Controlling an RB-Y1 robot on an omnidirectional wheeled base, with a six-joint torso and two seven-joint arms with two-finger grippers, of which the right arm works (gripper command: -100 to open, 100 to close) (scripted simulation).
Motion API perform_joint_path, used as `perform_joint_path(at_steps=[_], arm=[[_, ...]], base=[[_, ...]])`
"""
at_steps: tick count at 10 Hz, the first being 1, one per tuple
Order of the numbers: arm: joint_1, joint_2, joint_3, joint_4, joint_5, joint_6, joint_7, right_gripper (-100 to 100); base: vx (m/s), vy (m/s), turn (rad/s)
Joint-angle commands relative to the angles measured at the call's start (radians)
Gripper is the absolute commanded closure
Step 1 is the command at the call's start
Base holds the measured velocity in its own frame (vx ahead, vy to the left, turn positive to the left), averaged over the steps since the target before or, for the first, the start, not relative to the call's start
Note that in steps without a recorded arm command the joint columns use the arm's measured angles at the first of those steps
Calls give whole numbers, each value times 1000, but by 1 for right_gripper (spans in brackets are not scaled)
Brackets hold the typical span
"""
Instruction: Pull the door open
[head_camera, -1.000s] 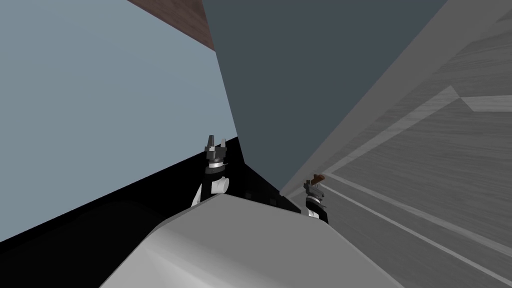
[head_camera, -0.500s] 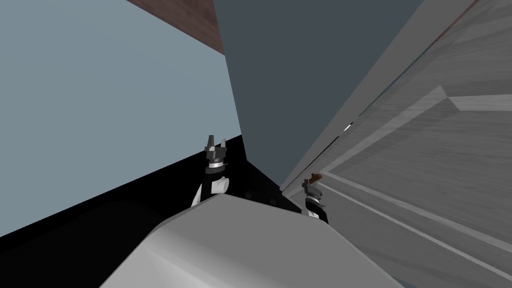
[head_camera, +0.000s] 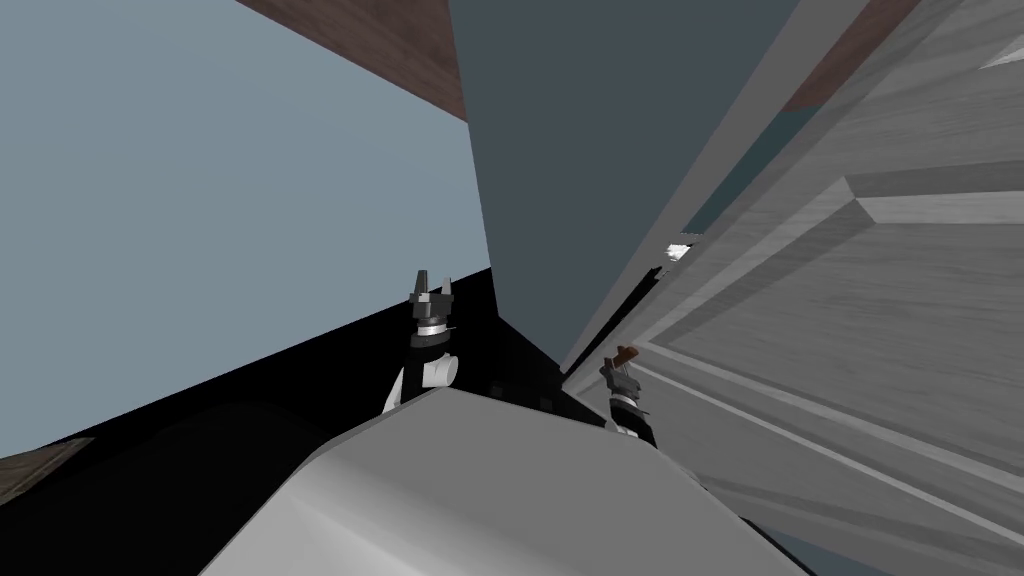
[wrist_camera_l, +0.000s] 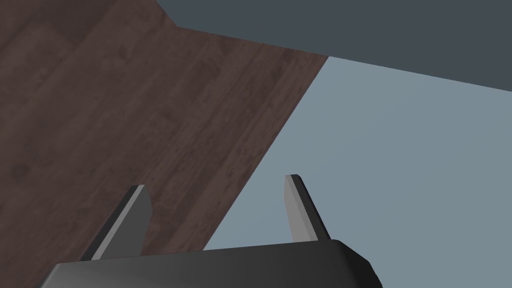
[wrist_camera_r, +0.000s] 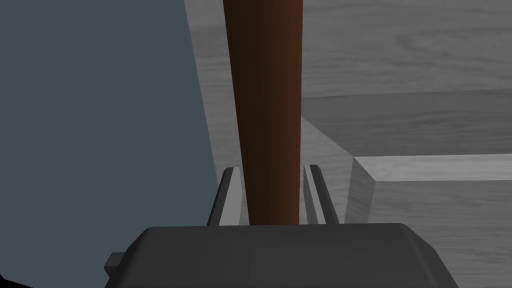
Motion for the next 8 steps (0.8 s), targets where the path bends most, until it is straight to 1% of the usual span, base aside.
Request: perform_joint_path(at_steps=[1,3,4,7,8], arm=[[8,-12,19,-7,8,-7,-13,100],[16,-26,40,-15,17,-15,-29,100],[24,-38,58,-21,24,-22,-41,100],[39,-62,96,-35,40,-36,-68,100],[31,-57,87,-28,37,-35,-63,100]], base=[[-176,-9,99],[-246,-28,105],[-214,11,93],[-256,-14,85],[-113,-12,30]])
